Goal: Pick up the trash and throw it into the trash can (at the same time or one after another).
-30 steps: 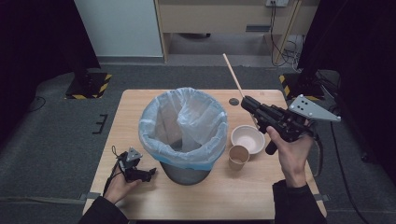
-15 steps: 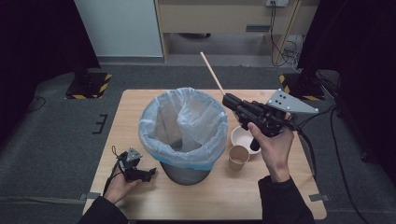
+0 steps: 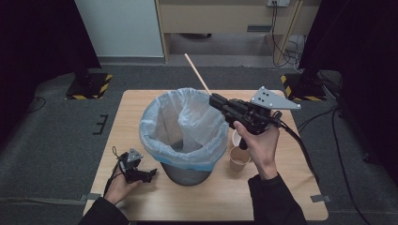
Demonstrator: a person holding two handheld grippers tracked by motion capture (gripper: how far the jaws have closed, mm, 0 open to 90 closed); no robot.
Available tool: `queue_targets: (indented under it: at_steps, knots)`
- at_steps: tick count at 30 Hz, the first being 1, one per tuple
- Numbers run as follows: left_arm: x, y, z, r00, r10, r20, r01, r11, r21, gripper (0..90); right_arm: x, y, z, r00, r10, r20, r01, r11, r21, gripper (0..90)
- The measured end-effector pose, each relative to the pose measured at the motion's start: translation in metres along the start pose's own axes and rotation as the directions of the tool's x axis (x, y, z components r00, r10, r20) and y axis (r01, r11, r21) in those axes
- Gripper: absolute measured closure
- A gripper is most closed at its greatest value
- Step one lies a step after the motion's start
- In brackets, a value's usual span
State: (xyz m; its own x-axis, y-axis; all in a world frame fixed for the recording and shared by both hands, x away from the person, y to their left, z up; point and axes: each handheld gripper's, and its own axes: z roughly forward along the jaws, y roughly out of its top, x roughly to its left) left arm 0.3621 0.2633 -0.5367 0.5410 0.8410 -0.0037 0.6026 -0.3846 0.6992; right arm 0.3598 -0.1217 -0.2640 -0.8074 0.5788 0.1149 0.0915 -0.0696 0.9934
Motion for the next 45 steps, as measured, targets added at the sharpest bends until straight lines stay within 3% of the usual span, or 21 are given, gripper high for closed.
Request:
queue_targets:
  at_steps: [20, 25, 28, 29, 32, 36, 39, 41, 43, 45]
  knots:
    - [0.0, 0.0, 0.0, 1.0, 0.0, 0.0, 0.0, 1.0, 0.0, 0.0, 0.003, -0.017, 0.03, 1.0, 0.002, -0.006, -0.001, 0.997, 0.083, 85.1]
    - [0.0, 0.0, 0.0, 1.0, 0.0, 0.0, 0.0, 1.0, 0.0, 0.0, 0.001, -0.019, 0.034, 0.9998, 0.016, -0.014, -0.014, 0.994, 0.106, 69.4]
    - [0.0, 0.0, 0.0, 1.0, 0.0, 0.0, 0.0, 1.0, 0.0, 0.0, -0.001, -0.015, 0.03, 0.9999, 0.014, 0.003, -0.014, 0.996, 0.085, 65.0]
    - [0.0, 0.0, 0.0, 1.0, 0.0, 0.0, 0.0, 1.0, 0.0, 0.0, -0.004, -0.009, 0.024, 0.9996, 0.009, 0.028, -0.01, 0.999, 0.052, 59.2]
    - [0.0, 0.0, 0.0, 1.0, 0.0, 0.0, 0.0, 1.0, 0.0, 0.0, -0.008, 0.0, 0.014, 0.9981, 0.001, 0.061, -0.002, 1.0, 0.024, 51.1]
    - [0.0, 0.0, 0.0, 1.0, 0.0, 0.0, 0.0, 1.0, 0.0, 0.0, -0.013, 0.009, -0.003, 0.993, -0.031, 0.114, 0.029, 0.999, 0.024, 41.9]
    - [0.0, 0.0, 0.0, 1.0, 0.0, 0.0, 0.0, 1.0, 0.0, 0.0, -0.015, 0.011, -0.012, 0.9884, -0.052, 0.143, 0.049, 0.998, 0.024, 40.7]
    - [0.0, 0.0, 0.0, 1.0, -0.001, 0.0, 0.001, 1.0, 0.0, 0.0, -0.021, 0.007, -0.022, 0.9912, -0.004, 0.133, 0.006, 1.0, -0.013, 39.0]
    - [0.0, 0.0, 0.0, 1.0, -0.001, 0.0, 0.001, 1.0, 0.0, 0.0, -0.03, -0.002, -0.037, 0.9825, -0.007, 0.186, 0.01, 1.0, -0.013, 36.1]
    - [0.0, 0.0, 0.0, 1.0, -0.001, 0.0, 0.001, 1.0, 0.0, 0.0, -0.037, -0.01, -0.046, 0.9797, 0.011, 0.2, -0.008, 1.0, -0.017, 35.6]
